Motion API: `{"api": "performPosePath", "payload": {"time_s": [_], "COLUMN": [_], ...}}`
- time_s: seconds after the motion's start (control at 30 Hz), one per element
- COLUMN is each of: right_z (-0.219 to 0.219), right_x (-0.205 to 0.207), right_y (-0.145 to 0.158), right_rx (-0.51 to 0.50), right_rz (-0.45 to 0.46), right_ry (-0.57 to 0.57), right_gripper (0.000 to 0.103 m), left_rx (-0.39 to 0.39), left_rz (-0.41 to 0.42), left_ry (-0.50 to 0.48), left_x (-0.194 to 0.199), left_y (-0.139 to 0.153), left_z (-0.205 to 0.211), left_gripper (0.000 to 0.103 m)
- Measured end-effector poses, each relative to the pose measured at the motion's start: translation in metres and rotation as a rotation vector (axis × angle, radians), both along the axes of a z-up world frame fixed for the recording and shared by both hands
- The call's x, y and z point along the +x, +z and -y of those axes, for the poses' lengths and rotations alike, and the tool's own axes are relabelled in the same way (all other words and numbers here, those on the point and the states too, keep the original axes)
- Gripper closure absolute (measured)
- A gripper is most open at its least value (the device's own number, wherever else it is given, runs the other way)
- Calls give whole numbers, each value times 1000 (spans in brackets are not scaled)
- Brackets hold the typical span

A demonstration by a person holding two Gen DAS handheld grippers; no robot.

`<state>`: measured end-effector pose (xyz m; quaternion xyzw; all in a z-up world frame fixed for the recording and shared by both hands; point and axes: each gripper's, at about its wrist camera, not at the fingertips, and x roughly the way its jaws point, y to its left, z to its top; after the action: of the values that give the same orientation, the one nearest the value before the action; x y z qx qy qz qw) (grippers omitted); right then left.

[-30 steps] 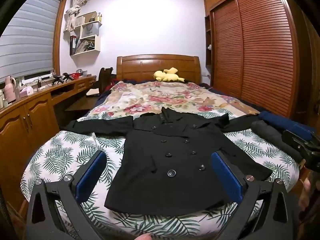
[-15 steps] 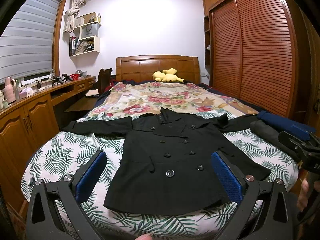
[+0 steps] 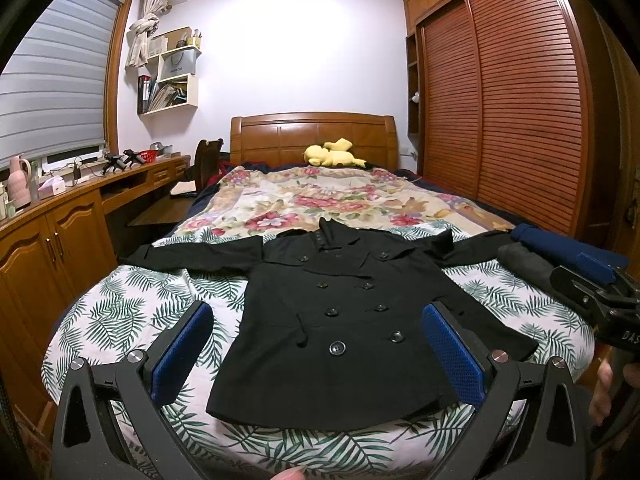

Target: Fold large clothes

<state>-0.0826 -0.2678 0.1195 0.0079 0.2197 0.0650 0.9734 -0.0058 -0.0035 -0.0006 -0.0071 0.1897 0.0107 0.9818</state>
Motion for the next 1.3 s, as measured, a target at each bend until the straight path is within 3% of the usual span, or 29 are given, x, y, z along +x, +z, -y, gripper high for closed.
{"api": "performPosePath", "payload": {"time_s": [1.3], "right_z": [-5], "right_x": [-2], "right_y": [-3], "right_rx": [-4], "right_rz": [-4], "right_ry": [-1], "right_gripper": [0], "left_rx": [-3], "left_rz": [-2], "left_ry": [-10], "left_x": [0], "left_y": [-4], "left_z": [0], "left_gripper": [0]}}
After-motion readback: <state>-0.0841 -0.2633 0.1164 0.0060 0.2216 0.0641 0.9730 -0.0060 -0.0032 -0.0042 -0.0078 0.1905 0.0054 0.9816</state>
